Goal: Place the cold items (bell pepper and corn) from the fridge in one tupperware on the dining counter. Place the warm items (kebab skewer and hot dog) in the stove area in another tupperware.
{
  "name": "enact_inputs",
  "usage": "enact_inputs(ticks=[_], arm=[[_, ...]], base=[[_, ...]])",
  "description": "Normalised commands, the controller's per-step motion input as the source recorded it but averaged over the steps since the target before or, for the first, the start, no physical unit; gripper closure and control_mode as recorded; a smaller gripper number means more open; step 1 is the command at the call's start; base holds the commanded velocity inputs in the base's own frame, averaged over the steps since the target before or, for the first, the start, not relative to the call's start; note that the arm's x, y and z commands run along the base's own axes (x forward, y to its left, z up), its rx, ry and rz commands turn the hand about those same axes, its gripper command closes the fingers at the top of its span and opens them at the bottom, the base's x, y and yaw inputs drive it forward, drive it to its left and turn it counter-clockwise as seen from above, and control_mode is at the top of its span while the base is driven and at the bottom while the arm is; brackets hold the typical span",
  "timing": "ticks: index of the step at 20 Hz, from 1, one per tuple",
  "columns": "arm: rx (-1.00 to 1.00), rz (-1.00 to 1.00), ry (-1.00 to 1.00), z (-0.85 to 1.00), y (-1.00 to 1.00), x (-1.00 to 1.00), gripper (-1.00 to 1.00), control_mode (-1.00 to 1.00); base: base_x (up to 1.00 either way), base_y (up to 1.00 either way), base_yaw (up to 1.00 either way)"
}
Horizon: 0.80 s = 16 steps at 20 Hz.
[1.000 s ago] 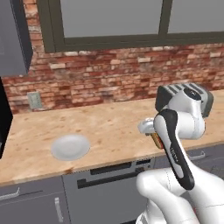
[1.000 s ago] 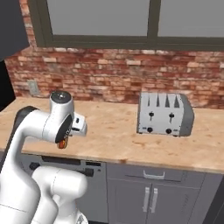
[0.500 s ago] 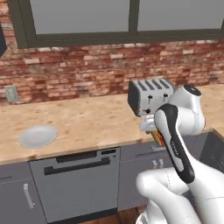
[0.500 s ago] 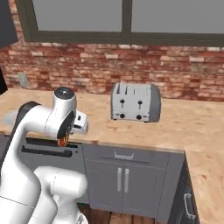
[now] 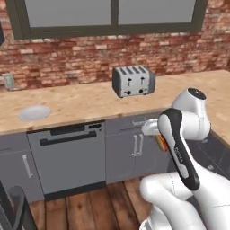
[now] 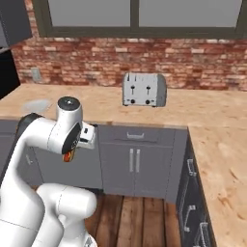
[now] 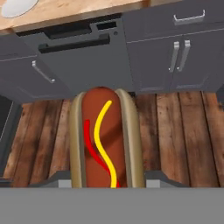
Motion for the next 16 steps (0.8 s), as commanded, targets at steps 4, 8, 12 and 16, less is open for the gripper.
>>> enact_inputs(ticks=[4,8,12,16], arm=[[0.00,0.00,0.00,0.00,0.00,0.00,1.00,1.00],[0.00,0.00,0.00,0.00,0.00,0.00,1.00,1.00],[0.00,0.00,0.00,0.00,0.00,0.00,1.00,1.00],[0.00,0.00,0.00,0.00,0.00,0.00,1.00,1.00]], base=[[-1.00,-0.25,-0.12],[-1.00,-0.25,-0.13],[-1.00,-0.32,-0.16],[-1.00,-0.38,-0.19]])
